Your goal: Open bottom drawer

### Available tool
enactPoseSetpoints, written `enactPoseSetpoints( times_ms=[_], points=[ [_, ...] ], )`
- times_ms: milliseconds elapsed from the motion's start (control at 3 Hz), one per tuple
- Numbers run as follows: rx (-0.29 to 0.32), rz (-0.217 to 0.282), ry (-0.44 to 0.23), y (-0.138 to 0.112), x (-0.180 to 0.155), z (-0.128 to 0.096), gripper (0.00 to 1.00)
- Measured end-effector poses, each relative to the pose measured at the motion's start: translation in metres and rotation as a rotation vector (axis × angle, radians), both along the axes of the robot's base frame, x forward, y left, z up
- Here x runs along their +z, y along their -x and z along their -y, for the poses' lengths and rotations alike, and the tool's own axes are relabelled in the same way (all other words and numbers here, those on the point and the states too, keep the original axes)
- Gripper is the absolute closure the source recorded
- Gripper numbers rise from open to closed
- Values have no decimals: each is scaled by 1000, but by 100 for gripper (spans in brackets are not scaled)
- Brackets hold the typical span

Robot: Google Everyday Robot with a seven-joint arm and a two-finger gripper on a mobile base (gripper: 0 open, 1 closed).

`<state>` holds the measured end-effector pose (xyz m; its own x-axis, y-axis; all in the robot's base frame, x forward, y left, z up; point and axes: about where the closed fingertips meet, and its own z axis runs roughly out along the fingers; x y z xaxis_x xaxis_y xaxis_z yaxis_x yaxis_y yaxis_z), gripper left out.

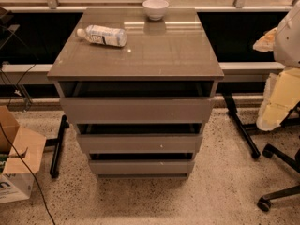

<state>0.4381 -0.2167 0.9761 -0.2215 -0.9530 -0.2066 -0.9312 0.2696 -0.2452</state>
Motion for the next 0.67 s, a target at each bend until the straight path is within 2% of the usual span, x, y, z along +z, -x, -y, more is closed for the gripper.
enactPoseSetpoints(
  times_ms=[333, 667],
  points=[
    [0, 0, 0, 0, 0, 0, 0],
    [19, 16, -36, -8, -14, -13, 0]
  ],
)
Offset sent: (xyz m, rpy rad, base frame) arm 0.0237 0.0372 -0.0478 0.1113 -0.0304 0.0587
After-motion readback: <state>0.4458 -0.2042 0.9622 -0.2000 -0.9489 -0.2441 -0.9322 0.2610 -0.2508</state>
